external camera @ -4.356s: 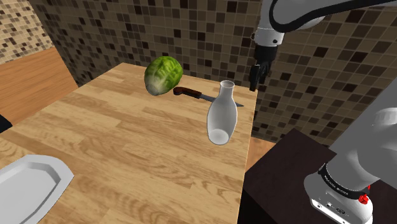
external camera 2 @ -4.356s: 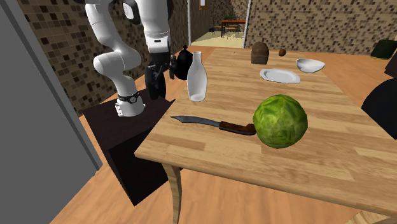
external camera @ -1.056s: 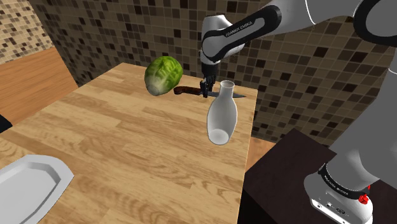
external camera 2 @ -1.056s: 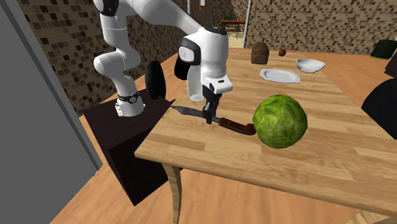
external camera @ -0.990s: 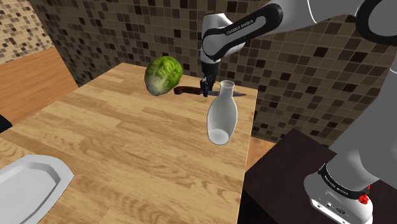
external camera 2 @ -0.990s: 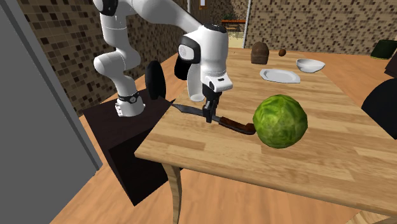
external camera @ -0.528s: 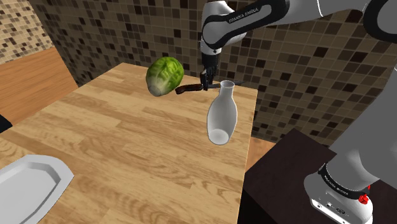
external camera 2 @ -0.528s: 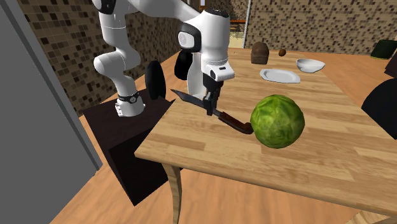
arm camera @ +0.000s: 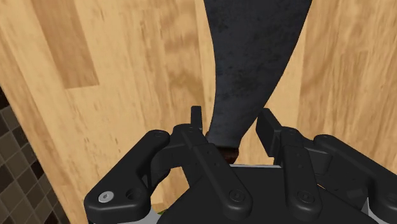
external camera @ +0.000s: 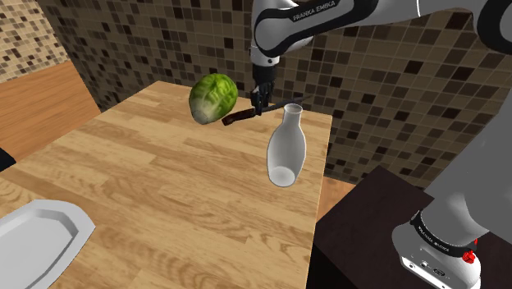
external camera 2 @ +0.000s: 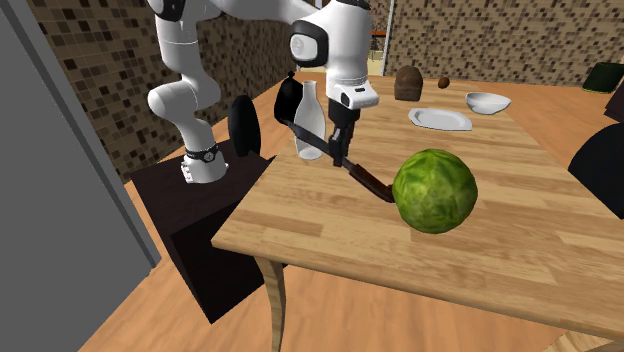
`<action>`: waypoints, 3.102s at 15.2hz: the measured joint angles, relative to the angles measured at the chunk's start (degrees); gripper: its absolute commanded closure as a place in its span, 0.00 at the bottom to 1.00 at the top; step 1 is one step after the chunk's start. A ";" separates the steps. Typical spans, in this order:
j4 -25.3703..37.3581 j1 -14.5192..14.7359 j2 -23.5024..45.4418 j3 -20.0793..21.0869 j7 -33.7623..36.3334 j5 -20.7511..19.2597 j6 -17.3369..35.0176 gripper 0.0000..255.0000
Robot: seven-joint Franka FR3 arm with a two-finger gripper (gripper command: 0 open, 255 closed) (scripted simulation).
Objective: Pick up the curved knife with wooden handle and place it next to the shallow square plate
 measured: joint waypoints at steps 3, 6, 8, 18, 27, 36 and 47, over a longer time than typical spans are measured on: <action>1.70 2.37 1.14 1.40 3.87 -0.36 -0.37 1.00; 3.45 4.61 2.39 2.64 7.46 -0.79 -0.71 1.00; 5.05 6.48 3.63 3.61 10.35 -1.14 -0.94 1.00; 19.06 15.00 12.97 6.74 22.20 -3.60 -5.14 1.00; 43.05 24.52 27.96 7.93 31.56 -6.53 -13.77 1.00; 48.73 27.21 34.17 7.83 33.60 -7.33 -13.19 1.00; 41.24 26.62 34.52 7.72 33.53 -7.45 -5.40 1.00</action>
